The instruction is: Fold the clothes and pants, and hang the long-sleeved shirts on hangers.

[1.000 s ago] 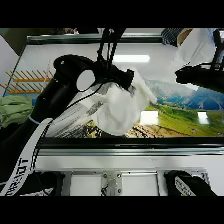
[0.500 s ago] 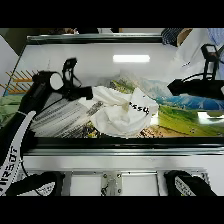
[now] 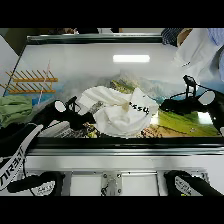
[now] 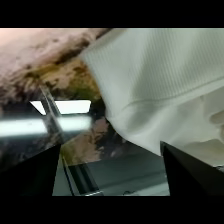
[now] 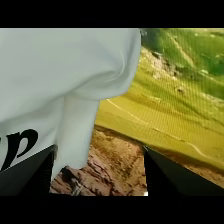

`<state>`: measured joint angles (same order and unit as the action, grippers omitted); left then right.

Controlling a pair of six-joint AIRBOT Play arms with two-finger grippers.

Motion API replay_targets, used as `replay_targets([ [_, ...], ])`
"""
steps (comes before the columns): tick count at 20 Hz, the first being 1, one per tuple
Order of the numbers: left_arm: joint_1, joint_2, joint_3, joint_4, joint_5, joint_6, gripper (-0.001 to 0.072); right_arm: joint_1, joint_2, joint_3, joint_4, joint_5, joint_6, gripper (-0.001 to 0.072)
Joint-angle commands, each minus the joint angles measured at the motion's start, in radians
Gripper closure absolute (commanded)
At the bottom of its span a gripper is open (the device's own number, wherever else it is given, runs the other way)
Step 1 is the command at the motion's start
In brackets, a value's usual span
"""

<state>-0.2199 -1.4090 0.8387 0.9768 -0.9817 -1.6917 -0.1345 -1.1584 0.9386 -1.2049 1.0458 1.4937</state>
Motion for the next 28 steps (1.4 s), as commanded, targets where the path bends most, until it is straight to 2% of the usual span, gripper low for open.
replay_targets([
  [1,-0.072,-0.106,0.037,-0.085,0.011,0.031,-0.0011,-0.015,-0.077,-0.017,0.024,0.013,0.029,0.0128],
  [2,-0.089,-0.135,0.063,-0.081,-0.003,0.031,0.0042,-0.013,-0.098,-0.023,0.032,0.012,0.029,0.0128],
  [5,-0.106,-0.189,0.108,-0.078,-0.021,0.035,0.0435,-0.012,-0.172,-0.057,0.078,-0.017,0.029,0.0129],
  [6,-0.101,-0.195,0.116,-0.078,-0.022,0.035,0.0594,-0.011,-0.194,-0.069,0.101,-0.031,0.029,0.0129],
  [7,-0.090,-0.195,0.125,-0.078,-0.028,0.038,0.0664,-0.006,-0.219,-0.082,0.131,-0.049,0.021,0.0128],
  [10,-0.046,-0.195,0.176,-0.078,-0.075,0.079,0.0687,0.044,-0.278,-0.111,0.164,-0.101,0.013,0.0129],
  [15,-0.012,-0.179,0.241,-0.077,-0.103,0.085,0.0687,0.195,-0.315,-0.111,0.201,-0.197,-0.028,0.0133],
  [16,-0.011,-0.163,0.251,-0.076,-0.103,0.088,0.0687,0.217,-0.314,-0.109,0.200,-0.208,-0.028,0.0239],
  [17,-0.011,-0.136,0.264,-0.060,-0.103,0.087,0.0687,0.228,-0.307,-0.108,0.196,-0.204,-0.033,0.0539],
  [18,-0.011,-0.095,0.286,-0.027,-0.107,0.087,0.0688,0.227,-0.292,-0.103,0.196,-0.193,-0.053,0.0671],
  [20,0.002,0.009,0.376,0.019,-0.150,0.087,0.0688,0.206,-0.214,-0.050,0.147,-0.120,-0.082,0.0675],
  [23,0.024,0.203,0.597,0.017,-0.178,0.087,0.0688,0.187,0.011,0.154,-0.024,0.065,-0.092,0.0676],
  [25,0.004,0.320,0.759,0.018,-0.137,0.087,0.0688,0.188,0.189,0.337,-0.071,0.135,-0.090,0.0676],
  [28,-0.077,0.441,0.930,0.048,0.002,0.088,0.0688,0.188,0.386,0.556,-0.071,0.104,-0.002,0.0677],
])
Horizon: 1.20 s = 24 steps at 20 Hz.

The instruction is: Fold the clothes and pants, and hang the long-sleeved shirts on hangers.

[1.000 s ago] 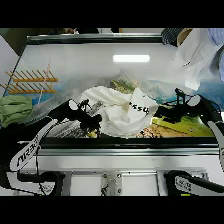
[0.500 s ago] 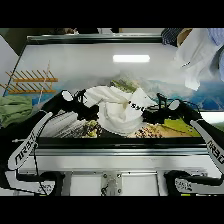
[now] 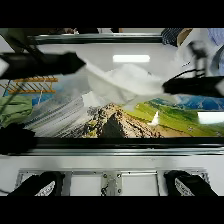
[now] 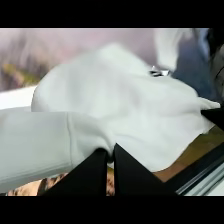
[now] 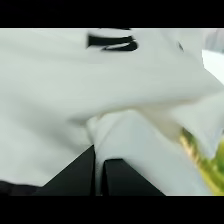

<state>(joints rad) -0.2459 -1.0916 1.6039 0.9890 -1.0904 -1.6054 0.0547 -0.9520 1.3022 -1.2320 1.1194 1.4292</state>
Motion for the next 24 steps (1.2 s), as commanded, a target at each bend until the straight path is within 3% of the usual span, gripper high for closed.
replay_targets([
  [1,-0.089,0.151,0.200,0.079,0.166,0.001,0.0688,-0.001,0.219,0.241,-0.044,0.010,0.093,0.0676],
  [5,-0.196,0.151,0.323,0.211,0.281,-0.004,0.0688,-0.001,0.294,0.326,-0.024,-0.082,0.148,0.0676],
  [10,-0.139,-0.030,0.465,0.250,0.221,-0.039,0.0688,0.000,0.246,0.325,0.049,-0.090,0.165,0.0676],
  [16,0.070,-0.225,0.246,0.249,0.154,-0.143,0.0688,0.098,0.039,0.285,0.054,-0.072,0.164,0.0676],
  [21,0.185,-0.370,0.038,0.251,-0.034,-0.146,0.0688,0.417,-0.226,0.196,0.013,-0.128,0.165,0.0676],
  [24,0.259,-0.385,-0.077,0.254,-0.050,-0.145,0.0688,0.610,-0.371,0.196,0.013,-0.195,0.165,0.0675],
])
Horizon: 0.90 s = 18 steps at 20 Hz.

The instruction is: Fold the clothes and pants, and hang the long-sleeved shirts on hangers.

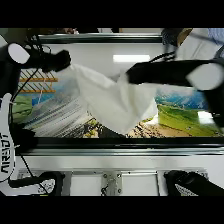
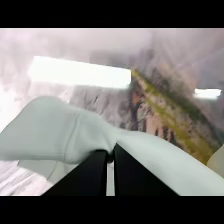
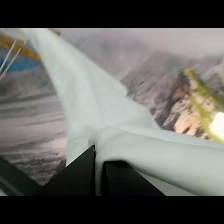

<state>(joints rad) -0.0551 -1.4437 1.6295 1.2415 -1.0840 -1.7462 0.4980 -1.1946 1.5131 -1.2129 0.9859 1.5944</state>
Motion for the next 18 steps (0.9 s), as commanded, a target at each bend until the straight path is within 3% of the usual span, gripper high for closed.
replay_targets([
  [1,0.101,-0.032,-0.124,-0.003,-0.062,-0.004,0.0688,0.218,-0.161,-0.015,-0.006,-0.100,0.000,0.0673],
  [3,0.150,-0.029,-0.146,-0.013,-0.100,-0.003,0.0660,0.271,-0.192,-0.014,-0.006,-0.160,-0.004,0.0656],
  [4,0.168,-0.026,-0.146,-0.013,-0.122,0.008,0.0359,0.275,-0.192,-0.014,-0.006,-0.163,-0.032,0.0491],
  [5,0.184,-0.014,-0.146,-0.012,-0.129,0.013,0.0002,0.269,-0.180,-0.013,-0.007,-0.163,-0.067,0.0161],
  [6,0.195,0.006,-0.146,-0.012,-0.117,0.013,0.0016,0.255,-0.161,-0.013,-0.007,-0.162,-0.091,0.0015],
  [9,0.209,0.114,-0.146,-0.010,-0.071,0.034,0.0027,0.159,-0.060,-0.013,-0.078,-0.132,-0.106,0.0017],
  [12,0.167,0.206,-0.147,-0.009,-0.122,0.089,0.0027,0.009,0.045,-0.014,-0.191,-0.014,-0.106,0.0018],
  [15,0.044,0.231,-0.150,0.000,-0.184,0.092,0.0027,-0.163,0.072,-0.014,-0.217,0.138,-0.106,0.0018],
  [18,-0.138,0.224,-0.238,0.029,-0.116,0.091,0.0027,-0.309,0.070,-0.074,-0.217,0.193,-0.098,0.0018],
])
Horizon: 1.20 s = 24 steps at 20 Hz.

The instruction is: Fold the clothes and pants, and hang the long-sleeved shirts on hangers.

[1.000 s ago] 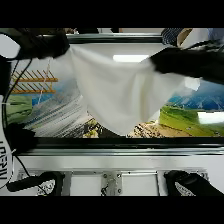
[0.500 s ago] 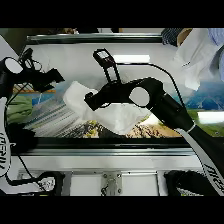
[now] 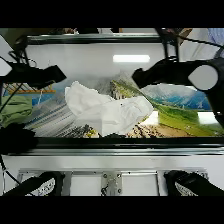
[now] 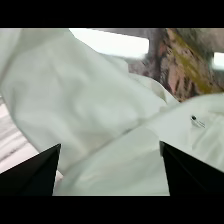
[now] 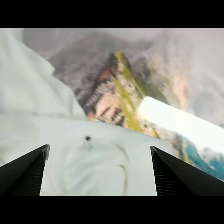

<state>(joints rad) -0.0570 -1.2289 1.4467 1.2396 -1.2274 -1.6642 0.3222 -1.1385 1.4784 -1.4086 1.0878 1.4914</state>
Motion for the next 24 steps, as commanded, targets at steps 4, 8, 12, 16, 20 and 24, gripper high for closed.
replay_targets([
  [4,-0.381,-0.092,-0.201,0.243,0.092,-0.020,0.0027,-0.222,0.011,-0.235,-0.016,0.060,0.006,0.0018],
  [8,-0.472,-0.257,-0.160,0.340,0.084,-0.020,0.0027,-0.225,-0.069,-0.366,0.068,-0.051,0.093,0.0018],
  [12,-0.454,-0.370,-0.089,0.385,0.019,-0.039,0.0028,-0.226,-0.237,-0.365,0.246,-0.176,0.095,0.0018],
  [16,-0.409,-0.397,-0.073,0.388,0.005,-0.073,0.0533,-0.226,-0.392,-0.361,0.431,-0.372,0.076,0.0042],
  [20,-0.373,-0.374,-0.073,0.381,-0.005,-0.072,0.0688,-0.225,-0.503,-0.361,0.684,-0.467,-0.079,0.0105],
  [24,-0.373,-0.333,-0.073,0.381,0.000,-0.072,0.0688,-0.224,-0.568,-0.352,0.797,-0.482,-0.172,0.0245],
])
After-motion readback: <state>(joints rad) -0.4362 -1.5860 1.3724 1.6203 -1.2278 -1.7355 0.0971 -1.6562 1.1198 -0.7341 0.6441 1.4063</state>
